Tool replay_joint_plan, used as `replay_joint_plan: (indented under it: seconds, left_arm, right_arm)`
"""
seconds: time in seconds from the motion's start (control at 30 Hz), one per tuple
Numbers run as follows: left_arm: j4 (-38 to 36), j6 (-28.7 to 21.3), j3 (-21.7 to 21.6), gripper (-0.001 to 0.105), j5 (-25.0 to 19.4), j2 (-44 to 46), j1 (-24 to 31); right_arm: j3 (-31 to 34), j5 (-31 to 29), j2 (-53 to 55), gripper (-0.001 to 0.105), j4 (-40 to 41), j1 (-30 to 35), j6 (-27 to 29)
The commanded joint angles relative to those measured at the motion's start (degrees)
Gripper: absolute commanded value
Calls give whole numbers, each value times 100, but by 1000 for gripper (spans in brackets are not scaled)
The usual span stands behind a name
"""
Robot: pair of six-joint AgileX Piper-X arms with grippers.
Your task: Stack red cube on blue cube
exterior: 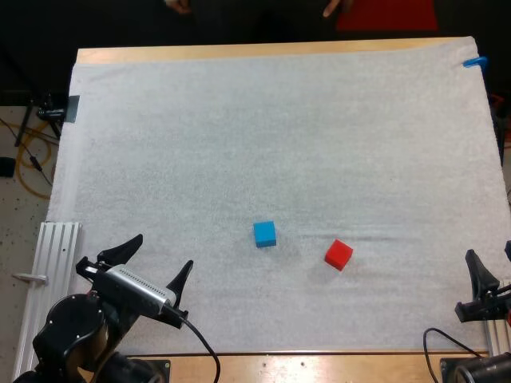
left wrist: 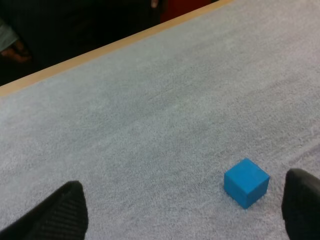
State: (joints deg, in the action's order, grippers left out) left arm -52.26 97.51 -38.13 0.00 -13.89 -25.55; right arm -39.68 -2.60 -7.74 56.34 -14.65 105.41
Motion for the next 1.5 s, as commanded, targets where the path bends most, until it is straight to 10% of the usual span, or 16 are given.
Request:
replay_joint_plan:
  seconds: [0.0,0.53,1.13,1.47]
  left_arm:
    - [9,-14,-39,76,0,17,-26]
    - [-12,-651,-39,76,369,17,-26]
    - [-902,-972,-39,76,741,-10,-26]
    - [-935,-995,-39,76,1019,-463,-26]
  right_arm:
    - [-37,12,-2,55,7,-1,-27]
    - [-49,303,-64,58,396,-1,277]
    - [-767,1327,-3210,69,520,-51,1452]
    - [-1073,1084,-4559,69,95,-1304,1587]
